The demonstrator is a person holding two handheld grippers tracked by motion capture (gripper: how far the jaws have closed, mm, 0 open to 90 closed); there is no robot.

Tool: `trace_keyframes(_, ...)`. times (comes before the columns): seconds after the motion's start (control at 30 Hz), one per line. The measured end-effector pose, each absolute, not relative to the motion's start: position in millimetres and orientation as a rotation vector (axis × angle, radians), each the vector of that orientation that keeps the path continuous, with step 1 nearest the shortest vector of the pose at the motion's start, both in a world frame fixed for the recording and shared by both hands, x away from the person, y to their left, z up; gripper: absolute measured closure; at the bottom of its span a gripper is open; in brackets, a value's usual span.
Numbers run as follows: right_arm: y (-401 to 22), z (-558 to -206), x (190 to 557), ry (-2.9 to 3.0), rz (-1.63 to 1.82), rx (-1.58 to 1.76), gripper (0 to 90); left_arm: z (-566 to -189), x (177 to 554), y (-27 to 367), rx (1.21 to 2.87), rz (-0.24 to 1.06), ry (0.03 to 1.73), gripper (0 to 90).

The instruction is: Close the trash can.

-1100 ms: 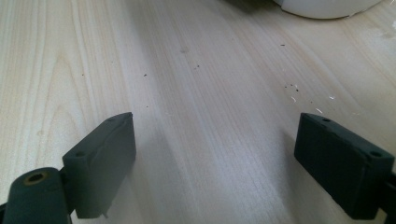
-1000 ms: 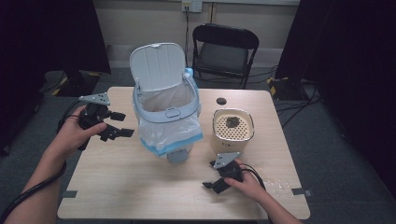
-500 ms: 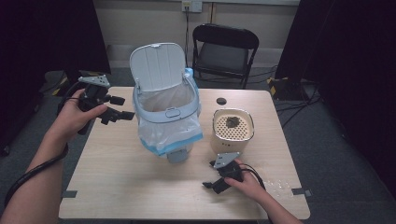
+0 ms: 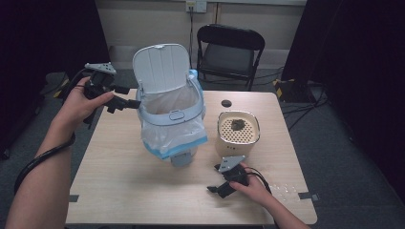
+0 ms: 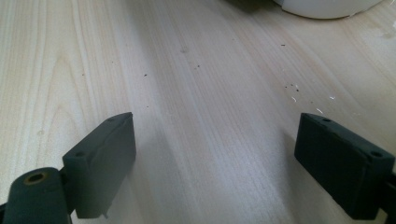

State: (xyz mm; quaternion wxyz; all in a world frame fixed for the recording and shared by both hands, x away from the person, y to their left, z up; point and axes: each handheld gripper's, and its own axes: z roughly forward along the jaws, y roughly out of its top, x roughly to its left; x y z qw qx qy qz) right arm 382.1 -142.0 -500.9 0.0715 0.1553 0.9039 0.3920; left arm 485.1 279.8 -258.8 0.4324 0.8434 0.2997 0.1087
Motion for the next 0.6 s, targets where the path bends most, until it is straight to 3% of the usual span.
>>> trace_keyframes(0.6,-142,-501,382,2.721,1.177,0.467,11.9,-243,507,269,2.085,0.33,0.745,16.2)
